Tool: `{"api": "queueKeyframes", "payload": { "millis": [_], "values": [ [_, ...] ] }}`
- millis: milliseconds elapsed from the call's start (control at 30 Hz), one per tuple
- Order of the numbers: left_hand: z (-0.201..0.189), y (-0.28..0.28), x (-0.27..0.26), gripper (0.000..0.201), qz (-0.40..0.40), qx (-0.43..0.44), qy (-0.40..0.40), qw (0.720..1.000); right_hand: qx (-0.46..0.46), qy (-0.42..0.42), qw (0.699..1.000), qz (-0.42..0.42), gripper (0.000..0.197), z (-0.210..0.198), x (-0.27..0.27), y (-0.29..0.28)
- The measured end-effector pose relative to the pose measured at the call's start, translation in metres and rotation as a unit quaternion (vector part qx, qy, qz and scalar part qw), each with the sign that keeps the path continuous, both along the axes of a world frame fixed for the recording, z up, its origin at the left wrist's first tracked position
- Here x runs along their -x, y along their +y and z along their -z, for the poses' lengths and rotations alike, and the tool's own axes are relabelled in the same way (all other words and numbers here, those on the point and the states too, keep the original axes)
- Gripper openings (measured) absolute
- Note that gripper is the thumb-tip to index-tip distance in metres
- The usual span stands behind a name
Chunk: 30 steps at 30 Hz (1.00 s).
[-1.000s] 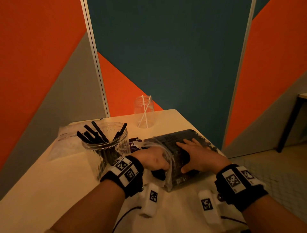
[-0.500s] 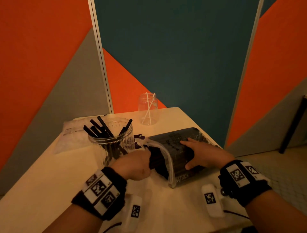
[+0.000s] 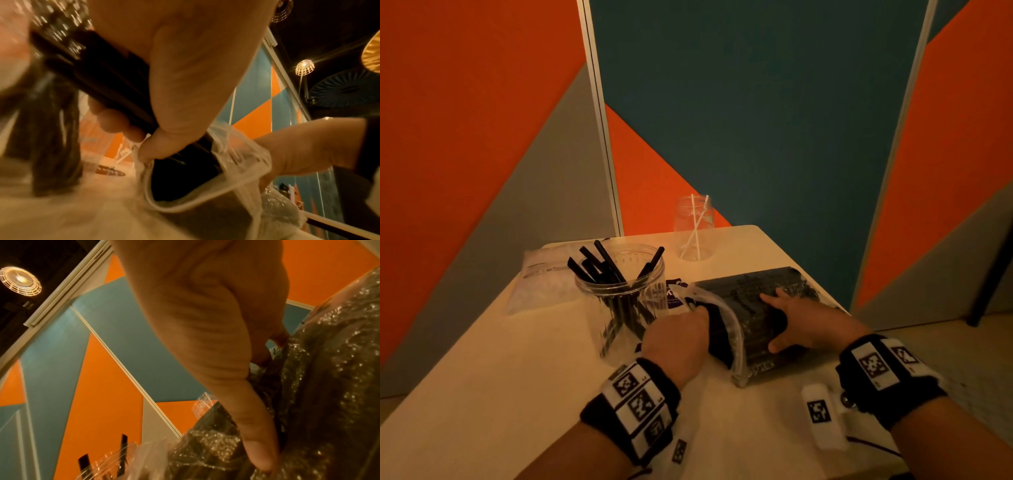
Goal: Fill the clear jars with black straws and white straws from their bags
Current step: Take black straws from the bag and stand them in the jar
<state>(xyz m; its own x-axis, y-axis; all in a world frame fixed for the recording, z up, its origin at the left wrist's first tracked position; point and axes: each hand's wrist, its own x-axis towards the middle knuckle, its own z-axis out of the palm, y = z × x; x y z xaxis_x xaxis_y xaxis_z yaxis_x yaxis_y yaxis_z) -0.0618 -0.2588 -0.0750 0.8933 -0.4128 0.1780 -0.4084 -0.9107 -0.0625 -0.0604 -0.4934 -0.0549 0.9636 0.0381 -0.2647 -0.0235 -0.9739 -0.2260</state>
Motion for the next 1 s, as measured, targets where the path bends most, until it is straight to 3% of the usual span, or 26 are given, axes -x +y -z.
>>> {"api": "queueKeyframes", "payload": {
  "millis": [167, 367, 467, 567, 633, 667, 733, 800, 900, 1000],
  "values": [
    [-0.013, 0.052, 0.029, 0.022, -0.052, -0.025, -0.033, 0.998, -0.003, 0.007, 1.0, 0.009, 0.105, -0.003, 0.004, 0.004],
    [-0.041, 0.124, 0.064, 0.028, -0.132, -0.045, -0.06, 0.988, -0.019, 0.009, 0.999, 0.031, 0.107, -0.006, 0.011, 0.01],
    [-0.046, 0.131, 0.073, 0.028, -0.146, -0.037, -0.063, 0.987, -0.136, 0.001, 0.99, 0.031, 0.11, -0.015, 0.016, 0.019],
    [-0.047, 0.122, 0.075, 0.03, -0.15, -0.01, -0.084, 0.985, -0.349, -0.103, 0.932, -0.006, 0.085, -0.031, 0.03, 0.049],
    [-0.049, 0.111, 0.075, 0.032, -0.141, 0.019, -0.104, 0.984, -0.47, -0.198, 0.859, -0.037, 0.066, -0.041, 0.035, 0.074],
    [-0.049, 0.105, 0.075, 0.033, -0.126, 0.035, -0.11, 0.985, -0.513, -0.233, 0.825, -0.051, 0.066, -0.045, 0.036, 0.087],
    [-0.047, 0.097, 0.075, 0.035, -0.093, 0.067, -0.109, 0.987, -0.543, -0.281, 0.789, -0.064, 0.066, -0.053, 0.039, 0.108],
    [-0.045, 0.093, 0.075, 0.037, -0.081, 0.102, -0.105, 0.986, -0.529, -0.319, 0.782, -0.076, 0.057, -0.06, 0.044, 0.122],
    [-0.04, 0.087, 0.073, 0.034, -0.064, 0.195, -0.094, 0.974, -0.39, -0.419, 0.812, -0.112, 0.045, -0.063, 0.046, 0.133],
    [-0.035, 0.071, 0.07, 0.037, -0.028, 0.324, -0.054, 0.944, -0.28, -0.456, 0.828, -0.168, 0.04, -0.068, 0.049, 0.154]
  ]
}}
